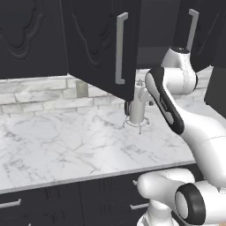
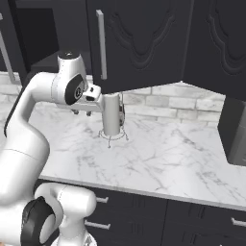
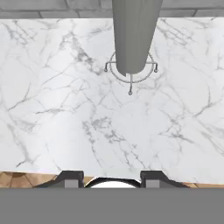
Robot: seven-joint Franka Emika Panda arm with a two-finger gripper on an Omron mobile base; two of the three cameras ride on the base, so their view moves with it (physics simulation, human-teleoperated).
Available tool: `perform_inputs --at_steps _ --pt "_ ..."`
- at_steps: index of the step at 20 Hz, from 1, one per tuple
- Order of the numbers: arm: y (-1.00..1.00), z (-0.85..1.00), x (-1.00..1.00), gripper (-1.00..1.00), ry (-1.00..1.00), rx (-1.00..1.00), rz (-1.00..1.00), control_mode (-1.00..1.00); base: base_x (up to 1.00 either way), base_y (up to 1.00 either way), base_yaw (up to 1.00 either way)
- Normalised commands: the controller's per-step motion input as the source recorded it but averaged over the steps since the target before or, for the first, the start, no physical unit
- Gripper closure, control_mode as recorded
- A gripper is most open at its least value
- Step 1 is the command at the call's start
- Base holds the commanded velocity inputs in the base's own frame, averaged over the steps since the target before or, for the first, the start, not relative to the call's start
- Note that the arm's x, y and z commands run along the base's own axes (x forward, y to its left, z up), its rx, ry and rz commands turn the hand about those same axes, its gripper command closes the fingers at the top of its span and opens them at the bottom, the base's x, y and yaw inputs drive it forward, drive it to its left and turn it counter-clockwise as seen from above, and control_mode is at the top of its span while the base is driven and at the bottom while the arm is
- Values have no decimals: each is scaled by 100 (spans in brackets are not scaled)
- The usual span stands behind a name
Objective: Close all open cabinet doors.
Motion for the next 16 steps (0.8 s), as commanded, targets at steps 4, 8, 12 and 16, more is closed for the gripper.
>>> perform_inputs --at_steps 4,8,12,16 --pt "0 0 -11 -100 -1 0 0 -100 0 0 0" --pt "17 0 -39 -100 -37 0 1 -100 0 0 0" --pt "21 0 -53 -100 -62 0 0 -100 0 0 0" --pt "12 0 -53 -100 -59 0 0 -100 0 0 0"
